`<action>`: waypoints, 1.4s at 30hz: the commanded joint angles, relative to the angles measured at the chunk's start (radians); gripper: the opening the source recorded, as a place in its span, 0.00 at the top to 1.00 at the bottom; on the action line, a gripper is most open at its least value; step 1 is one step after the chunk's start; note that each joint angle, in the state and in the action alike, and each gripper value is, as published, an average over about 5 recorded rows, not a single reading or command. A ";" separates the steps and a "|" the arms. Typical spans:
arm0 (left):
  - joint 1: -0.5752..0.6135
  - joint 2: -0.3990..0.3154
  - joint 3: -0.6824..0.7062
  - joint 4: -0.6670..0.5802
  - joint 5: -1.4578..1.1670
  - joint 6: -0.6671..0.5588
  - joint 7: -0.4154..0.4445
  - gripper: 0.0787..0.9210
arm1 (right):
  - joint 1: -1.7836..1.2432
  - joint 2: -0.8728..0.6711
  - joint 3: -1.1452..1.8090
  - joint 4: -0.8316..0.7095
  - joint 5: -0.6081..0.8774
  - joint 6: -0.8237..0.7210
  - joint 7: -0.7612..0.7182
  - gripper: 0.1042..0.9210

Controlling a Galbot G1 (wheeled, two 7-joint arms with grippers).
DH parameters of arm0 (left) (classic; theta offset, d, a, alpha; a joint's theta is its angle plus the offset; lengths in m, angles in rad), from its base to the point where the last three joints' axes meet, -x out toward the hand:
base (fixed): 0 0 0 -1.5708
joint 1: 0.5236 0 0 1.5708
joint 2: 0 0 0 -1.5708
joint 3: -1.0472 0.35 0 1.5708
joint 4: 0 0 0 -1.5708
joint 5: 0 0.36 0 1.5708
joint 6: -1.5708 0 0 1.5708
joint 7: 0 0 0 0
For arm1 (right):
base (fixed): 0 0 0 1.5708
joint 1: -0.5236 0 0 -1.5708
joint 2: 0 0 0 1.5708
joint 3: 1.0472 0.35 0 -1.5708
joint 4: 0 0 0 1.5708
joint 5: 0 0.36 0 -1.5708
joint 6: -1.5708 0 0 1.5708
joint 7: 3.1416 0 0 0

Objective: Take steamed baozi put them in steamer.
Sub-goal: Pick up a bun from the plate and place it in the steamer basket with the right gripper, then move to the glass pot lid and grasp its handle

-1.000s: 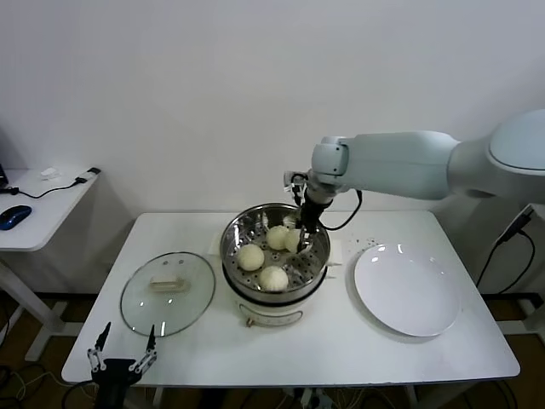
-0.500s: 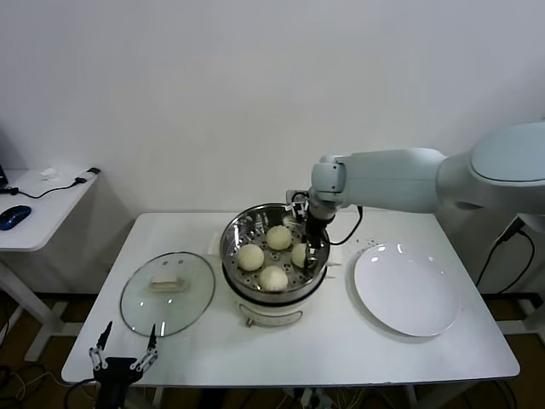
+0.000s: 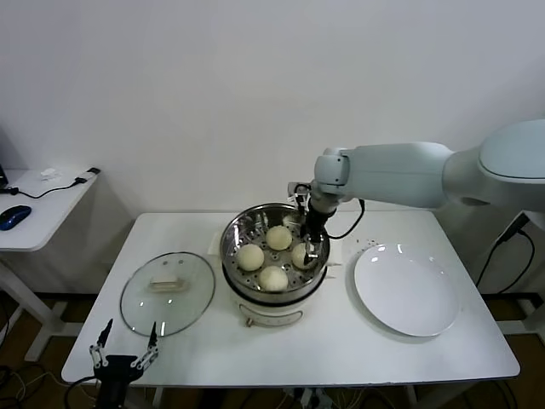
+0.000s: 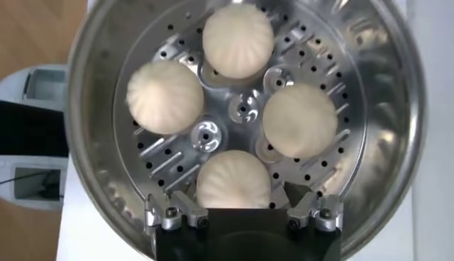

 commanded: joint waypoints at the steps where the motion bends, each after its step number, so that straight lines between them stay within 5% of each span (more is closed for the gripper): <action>1: 0.001 0.002 0.000 -0.006 0.006 0.001 0.000 0.12 | 0.079 -0.123 0.058 0.011 0.023 0.093 -0.033 0.12; 10: -0.006 -0.008 -0.007 -0.011 0.033 -0.005 -0.001 0.12 | 0.065 -0.518 0.183 0.202 0.058 0.385 0.191 0.12; 20: 0.000 0.004 -0.025 -0.048 0.027 -0.005 0.001 0.12 | -0.602 -0.839 0.837 0.357 -0.078 0.517 0.528 0.12; 29: 0.014 -0.015 -0.023 -0.066 0.049 -0.007 0.005 0.12 | -1.252 -0.841 1.550 0.436 -0.168 0.530 0.633 0.12; 42: -0.010 -0.018 -0.063 -0.074 0.302 -0.005 0.017 0.12 | -1.917 -0.589 2.241 0.565 -0.355 0.444 0.655 0.12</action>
